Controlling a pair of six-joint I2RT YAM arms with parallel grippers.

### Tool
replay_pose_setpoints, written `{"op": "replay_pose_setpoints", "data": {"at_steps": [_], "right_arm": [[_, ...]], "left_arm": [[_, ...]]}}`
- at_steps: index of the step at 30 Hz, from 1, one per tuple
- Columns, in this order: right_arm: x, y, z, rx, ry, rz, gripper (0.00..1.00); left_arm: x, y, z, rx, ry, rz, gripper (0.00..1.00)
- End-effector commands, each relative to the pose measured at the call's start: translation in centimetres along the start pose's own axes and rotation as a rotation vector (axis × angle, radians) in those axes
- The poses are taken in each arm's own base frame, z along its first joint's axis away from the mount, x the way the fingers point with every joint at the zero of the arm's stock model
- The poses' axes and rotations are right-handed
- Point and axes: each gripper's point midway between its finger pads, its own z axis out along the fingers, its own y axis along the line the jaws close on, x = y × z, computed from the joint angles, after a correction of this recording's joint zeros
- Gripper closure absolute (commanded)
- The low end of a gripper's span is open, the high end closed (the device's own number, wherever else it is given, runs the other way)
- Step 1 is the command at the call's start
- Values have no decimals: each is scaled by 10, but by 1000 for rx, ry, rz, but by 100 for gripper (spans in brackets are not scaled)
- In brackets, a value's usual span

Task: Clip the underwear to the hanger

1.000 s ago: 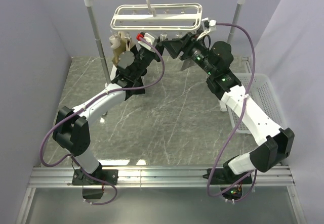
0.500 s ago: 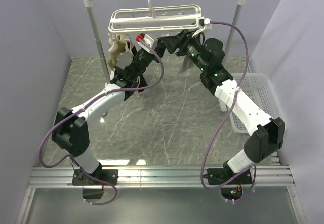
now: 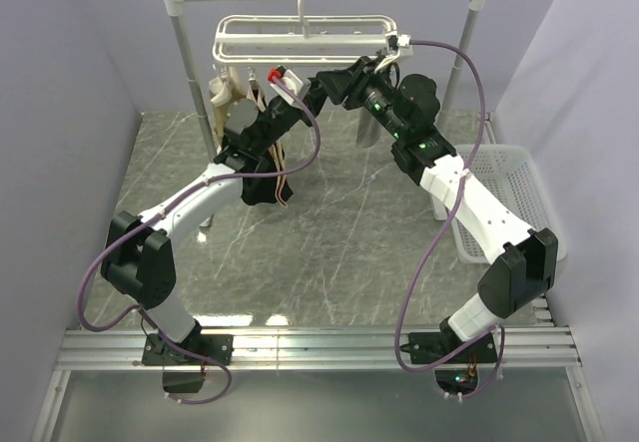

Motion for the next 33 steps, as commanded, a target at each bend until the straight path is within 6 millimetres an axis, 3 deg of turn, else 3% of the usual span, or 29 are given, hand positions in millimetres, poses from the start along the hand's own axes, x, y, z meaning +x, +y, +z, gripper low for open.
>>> {"op": "replay_pose_setpoints", "data": {"at_steps": [1,4,11,14,21,22,23,25,26,27,28,29,30,32,33], "right_arm": [[-25,13,7,-35,-65,-22,62],[-26,11,9,-22,-62,-31,79],[-30,3,9,-6,-51,-39,100],[-31,0,8,3,-51,-42,100],[-30,-4,6,4,-43,-54,100],[-30,-4,6,1,-42,-56,100],[-29,-4,6,-1,-39,-56,100],[-28,-3,6,-7,-32,-59,100],[-29,-2,6,-9,-32,-59,100],[-28,-2,6,-15,-29,-59,100],[-28,-1,6,-19,-27,-59,100],[-29,0,5,-20,-28,-60,100],[-28,0,5,-27,-22,-62,100],[-27,1,4,-33,-15,-63,100],[-27,3,4,-39,-13,-63,100]], "left_arm": [[-23,-17,3,94,-32,23,97],[-20,-16,3,91,-18,22,86],[-20,-20,-9,109,30,35,61],[-22,-21,-20,113,66,47,51],[-31,-30,-63,235,200,152,39],[-31,-33,-69,273,219,185,29],[-13,-42,-85,336,315,176,18],[-21,-47,-98,458,310,285,17],[-4,-56,-119,529,402,256,17],[-11,-56,-121,598,375,366,17],[-3,-59,-130,646,414,392,16],[9,-68,-153,721,495,373,16],[10,-68,-154,784,486,475,16],[24,-72,-174,880,564,537,16],[28,-71,-174,910,586,568,16]]}}
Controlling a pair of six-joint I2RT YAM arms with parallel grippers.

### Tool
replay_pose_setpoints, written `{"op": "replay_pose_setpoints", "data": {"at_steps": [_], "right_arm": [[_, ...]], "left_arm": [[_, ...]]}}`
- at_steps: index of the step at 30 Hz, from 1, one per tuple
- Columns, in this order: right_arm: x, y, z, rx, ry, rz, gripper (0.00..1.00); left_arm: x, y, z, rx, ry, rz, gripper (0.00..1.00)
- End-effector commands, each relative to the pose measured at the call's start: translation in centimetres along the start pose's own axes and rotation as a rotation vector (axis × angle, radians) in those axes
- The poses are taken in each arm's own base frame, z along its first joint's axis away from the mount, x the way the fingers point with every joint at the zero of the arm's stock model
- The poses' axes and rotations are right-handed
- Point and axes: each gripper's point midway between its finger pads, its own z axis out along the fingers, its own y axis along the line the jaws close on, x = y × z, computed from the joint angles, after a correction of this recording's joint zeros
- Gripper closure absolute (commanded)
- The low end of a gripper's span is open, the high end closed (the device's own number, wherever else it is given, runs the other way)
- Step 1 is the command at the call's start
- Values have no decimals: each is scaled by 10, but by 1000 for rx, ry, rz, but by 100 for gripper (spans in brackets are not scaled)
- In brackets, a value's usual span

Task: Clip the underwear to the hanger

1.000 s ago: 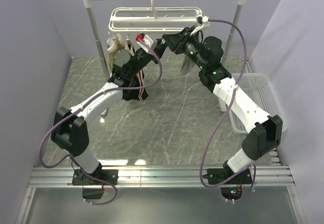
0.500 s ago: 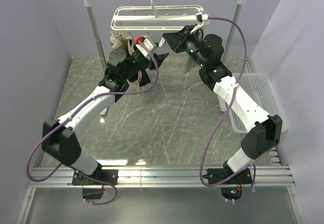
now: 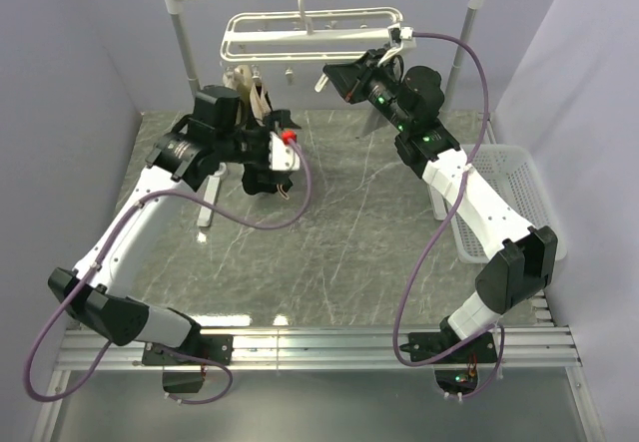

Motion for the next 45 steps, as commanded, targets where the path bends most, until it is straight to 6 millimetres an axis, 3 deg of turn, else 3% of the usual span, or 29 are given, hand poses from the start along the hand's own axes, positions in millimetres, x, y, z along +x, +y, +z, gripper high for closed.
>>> {"op": "replay_pose_setpoints", "data": {"at_steps": [1,7,11,12,15,18,27,38,45], "right_arm": [[-16,10,-1,-37,-19,-29,100],[-15,9,0,-40,-11,-35,100],[-14,12,1,-55,-1,-36,100],[-14,13,1,-55,-1,-31,100],[-14,14,1,-63,3,-28,100],[-13,12,2,-61,8,-25,100],[-10,13,1,-74,24,-12,100],[-7,12,2,-83,33,-3,100],[-6,7,2,-74,37,2,100]], "left_arm": [[32,-56,-9,302,150,187,16],[65,-70,1,454,335,359,16],[94,-67,2,522,475,442,15],[104,-64,2,541,519,469,10],[116,-61,3,576,563,520,7],[121,-58,6,587,570,571,2],[129,-59,22,565,530,684,1],[175,-61,31,620,601,783,1],[188,-47,43,607,595,790,1]]}}
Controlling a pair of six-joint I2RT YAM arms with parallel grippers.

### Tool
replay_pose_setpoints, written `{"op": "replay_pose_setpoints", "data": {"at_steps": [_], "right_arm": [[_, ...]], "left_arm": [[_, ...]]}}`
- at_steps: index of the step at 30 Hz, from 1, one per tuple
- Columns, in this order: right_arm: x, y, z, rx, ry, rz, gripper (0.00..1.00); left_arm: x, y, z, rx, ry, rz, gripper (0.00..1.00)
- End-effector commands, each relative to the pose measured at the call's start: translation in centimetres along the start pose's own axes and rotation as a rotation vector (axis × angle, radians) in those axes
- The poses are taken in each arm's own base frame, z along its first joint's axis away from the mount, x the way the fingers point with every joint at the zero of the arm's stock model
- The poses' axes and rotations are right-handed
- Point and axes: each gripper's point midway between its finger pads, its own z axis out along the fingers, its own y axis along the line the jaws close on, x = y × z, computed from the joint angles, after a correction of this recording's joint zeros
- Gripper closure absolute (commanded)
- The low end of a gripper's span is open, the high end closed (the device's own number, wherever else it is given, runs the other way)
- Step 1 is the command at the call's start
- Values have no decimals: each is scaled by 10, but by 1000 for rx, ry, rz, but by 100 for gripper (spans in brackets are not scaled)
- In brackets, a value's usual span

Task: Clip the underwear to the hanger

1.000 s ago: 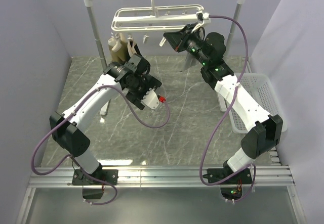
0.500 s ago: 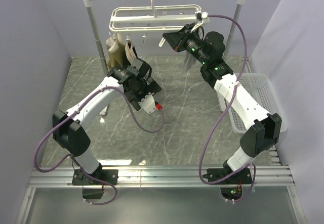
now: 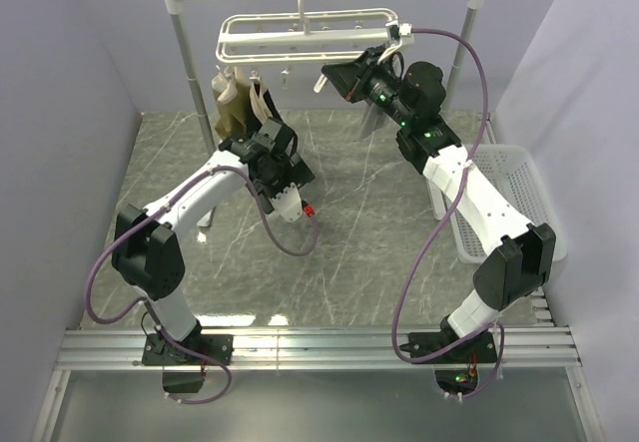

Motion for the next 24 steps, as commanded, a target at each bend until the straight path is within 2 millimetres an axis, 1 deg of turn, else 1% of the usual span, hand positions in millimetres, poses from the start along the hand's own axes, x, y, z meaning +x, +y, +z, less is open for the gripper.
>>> {"op": "replay_pose_setpoints", "data": {"at_steps": [1,5,8,9,11,12,14,15,16,17,18,21,22,23,24], "right_arm": [[-7,3,0,-20,1,0,100],[-7,1,0,-16,2,1,100],[-6,1,-1,-14,3,1,100],[-7,-1,-1,-11,2,2,100],[-7,0,-1,-13,1,4,100],[-6,-1,0,-11,1,4,100],[-8,-2,-1,-6,-1,4,100],[-7,-3,0,-4,1,6,100],[-7,-4,0,-2,2,6,100],[-7,-5,0,0,0,8,100],[-7,-5,0,0,2,10,100],[-7,-6,0,3,4,12,100],[-8,-7,-1,5,3,11,100],[-7,-7,-1,5,5,12,100],[-8,-7,-1,5,3,11,100]], "left_arm": [[14,21,-4,-56,26,59,1],[21,31,-1,-93,26,89,2],[22,38,1,-109,13,81,13],[21,40,1,-116,8,80,24],[20,48,0,-148,-12,67,38],[18,51,-1,-161,-25,64,55],[10,54,-5,-173,-82,45,71],[6,54,-6,-169,-102,38,84],[4,57,-10,-177,-120,30,89],[0,50,-10,-152,-144,13,95],[-5,50,-11,-154,-167,6,100],[-15,45,-16,-154,-220,-26,100],[-15,49,-22,-169,-229,-41,100],[-18,50,-24,-171,-252,-85,100],[-25,50,-28,-167,-292,-112,100]]}}
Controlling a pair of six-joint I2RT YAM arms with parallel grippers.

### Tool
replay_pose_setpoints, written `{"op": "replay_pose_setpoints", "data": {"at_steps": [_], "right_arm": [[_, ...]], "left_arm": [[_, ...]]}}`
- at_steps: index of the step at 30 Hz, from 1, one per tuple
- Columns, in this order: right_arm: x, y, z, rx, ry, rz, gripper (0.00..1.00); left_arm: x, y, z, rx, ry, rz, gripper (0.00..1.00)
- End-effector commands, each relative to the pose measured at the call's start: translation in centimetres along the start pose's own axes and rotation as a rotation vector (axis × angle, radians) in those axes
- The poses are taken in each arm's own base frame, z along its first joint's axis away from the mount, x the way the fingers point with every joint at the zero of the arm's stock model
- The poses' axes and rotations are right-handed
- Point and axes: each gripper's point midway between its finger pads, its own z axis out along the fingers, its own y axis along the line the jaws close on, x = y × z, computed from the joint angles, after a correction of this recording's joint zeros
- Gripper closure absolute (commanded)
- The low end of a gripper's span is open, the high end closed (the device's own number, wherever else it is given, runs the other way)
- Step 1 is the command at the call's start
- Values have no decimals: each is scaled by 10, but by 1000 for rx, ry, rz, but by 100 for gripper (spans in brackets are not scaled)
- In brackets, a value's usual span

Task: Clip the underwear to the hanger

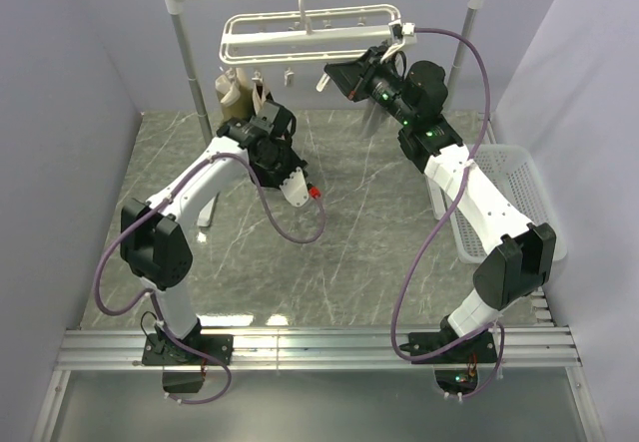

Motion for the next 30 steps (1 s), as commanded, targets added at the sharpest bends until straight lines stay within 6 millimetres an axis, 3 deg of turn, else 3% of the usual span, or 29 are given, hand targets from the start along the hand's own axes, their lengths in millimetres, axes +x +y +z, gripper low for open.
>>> {"op": "replay_pose_setpoints", "data": {"at_steps": [1,11,16,20,30], "right_arm": [[-8,0,0,-3,1,3,100],[-7,-1,-3,0,7,-4,100],[-5,-1,-5,0,10,-7,100],[-5,0,-7,-3,14,-6,100],[0,3,-9,-26,36,6,100]], "left_arm": [[-26,18,-28,-70,-134,-100,100],[-29,45,-74,-257,-187,-480,100],[-12,69,-103,-428,-185,-693,100],[2,87,-132,-594,-183,-767,100],[24,96,-143,-722,-126,-858,100]]}}
